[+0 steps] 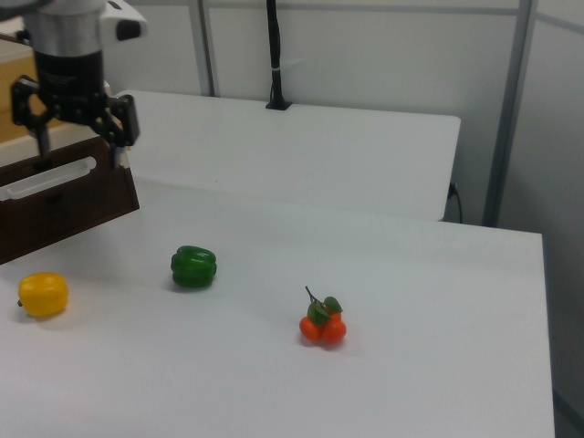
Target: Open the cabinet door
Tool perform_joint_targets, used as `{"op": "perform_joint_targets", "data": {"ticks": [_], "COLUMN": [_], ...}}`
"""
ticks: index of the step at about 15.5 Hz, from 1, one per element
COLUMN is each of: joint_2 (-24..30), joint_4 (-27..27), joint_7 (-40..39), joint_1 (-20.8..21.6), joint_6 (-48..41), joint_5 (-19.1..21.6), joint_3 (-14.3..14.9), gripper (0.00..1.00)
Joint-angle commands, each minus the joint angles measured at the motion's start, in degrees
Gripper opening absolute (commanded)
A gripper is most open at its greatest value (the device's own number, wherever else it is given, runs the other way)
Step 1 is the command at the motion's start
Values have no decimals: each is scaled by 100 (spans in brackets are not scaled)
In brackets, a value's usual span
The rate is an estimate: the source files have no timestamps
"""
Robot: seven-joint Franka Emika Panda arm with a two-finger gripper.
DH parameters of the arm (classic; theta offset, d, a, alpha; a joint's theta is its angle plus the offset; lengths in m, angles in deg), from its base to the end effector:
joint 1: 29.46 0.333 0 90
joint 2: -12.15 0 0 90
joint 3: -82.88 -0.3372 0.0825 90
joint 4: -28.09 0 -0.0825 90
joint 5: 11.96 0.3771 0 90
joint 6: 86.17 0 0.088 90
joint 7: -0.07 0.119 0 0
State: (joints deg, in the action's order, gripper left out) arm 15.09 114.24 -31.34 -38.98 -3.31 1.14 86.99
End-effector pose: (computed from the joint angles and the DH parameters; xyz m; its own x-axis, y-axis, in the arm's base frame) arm 0.5088 -0.0946 0.6843 0.9407 0.3186 0.1167 0.3363 -0.9210 -0.1967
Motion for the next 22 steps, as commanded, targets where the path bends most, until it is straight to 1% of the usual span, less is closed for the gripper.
{"op": "perform_joint_targets", "data": {"ticks": [1,2,3,6,8,11,13,14,17,22], "joint_2": [470,506,515,471,454,366,243,147,58,58], "joint_4": [147,147,147,165,279,551,648,640,701,719], "joint_7": [213,449,791,2179,2612,3069,3036,2948,2877,2886], "joint_1": [144,239,423,924,1232,1523,1603,1603,1594,1603], "joint_6": [-498,-551,-551,-368,27,809,1091,1240,1724,1734], "joint_5": [-159,-142,-150,-185,-307,-484,-825,-888,-888,-888], "joint_3": [82,73,82,20,20,20,29,29,55,64], "gripper": [100,100,100,100,100,100,100,100,100,100]}}
